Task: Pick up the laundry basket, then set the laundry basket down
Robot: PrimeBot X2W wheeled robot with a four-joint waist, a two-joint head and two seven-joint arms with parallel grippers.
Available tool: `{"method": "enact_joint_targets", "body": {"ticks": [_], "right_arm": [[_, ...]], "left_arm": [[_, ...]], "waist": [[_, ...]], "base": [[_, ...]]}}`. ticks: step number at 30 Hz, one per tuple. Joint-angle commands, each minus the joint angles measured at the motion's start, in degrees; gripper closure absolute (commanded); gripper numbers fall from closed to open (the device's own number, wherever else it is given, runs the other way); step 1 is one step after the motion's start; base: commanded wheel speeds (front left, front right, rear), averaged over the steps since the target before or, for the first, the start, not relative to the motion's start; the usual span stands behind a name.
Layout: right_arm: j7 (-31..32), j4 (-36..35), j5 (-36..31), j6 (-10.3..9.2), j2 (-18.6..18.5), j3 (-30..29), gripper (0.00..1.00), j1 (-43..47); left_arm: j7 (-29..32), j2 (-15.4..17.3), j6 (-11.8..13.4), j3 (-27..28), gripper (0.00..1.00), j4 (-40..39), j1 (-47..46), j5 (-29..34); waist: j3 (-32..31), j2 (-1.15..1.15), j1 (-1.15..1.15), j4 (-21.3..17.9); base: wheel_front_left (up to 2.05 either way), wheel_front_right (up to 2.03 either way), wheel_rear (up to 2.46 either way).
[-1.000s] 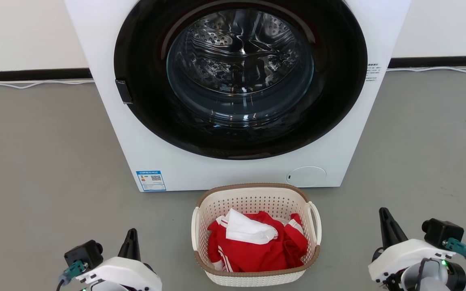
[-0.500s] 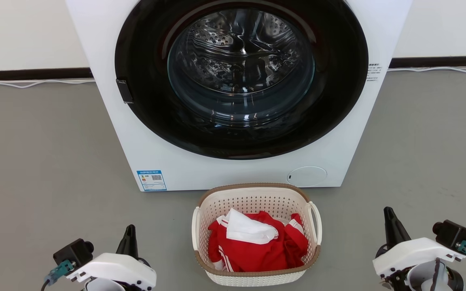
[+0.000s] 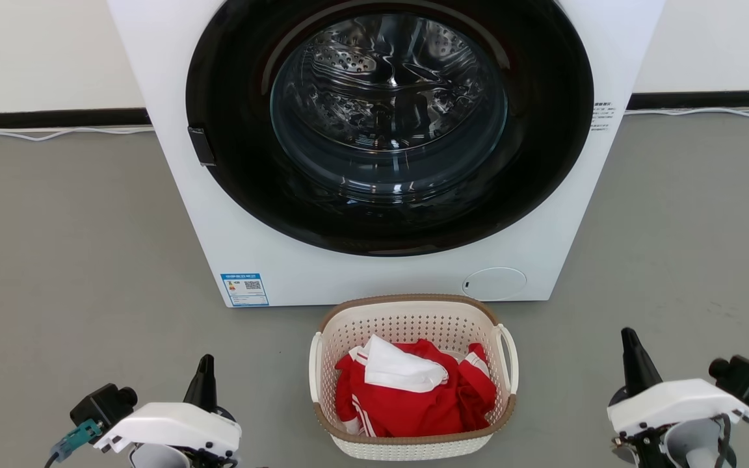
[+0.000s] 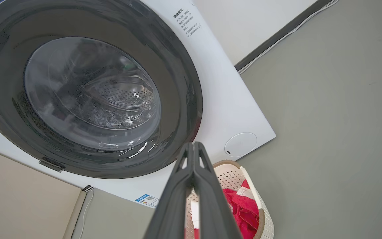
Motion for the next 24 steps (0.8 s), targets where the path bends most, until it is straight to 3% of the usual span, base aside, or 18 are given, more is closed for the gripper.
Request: {"method": "enact_joint_targets", "body": {"ticks": [1,24], "right_arm": [[0.66,-2.13,1.87,0.17,-0.24,0.10,1.00,-0.56],[4.45,-7.20,17.40,0.24,0.26,-0.77,1.00,1.17]], "left_arm": [[0.54,0.47,-0.70,1.16,1.00,-2.05,-0.82,-1.66],[4.42,0.68,-3.05,3.45,1.00,-5.34,-0.23,-14.98]], "waist": [[0.00,0.00,0.00,0.01],[0.07,0.00,0.00,0.22]], "base": [[0.00,0.00,0.00],[0.00,0.00,0.00]]}}
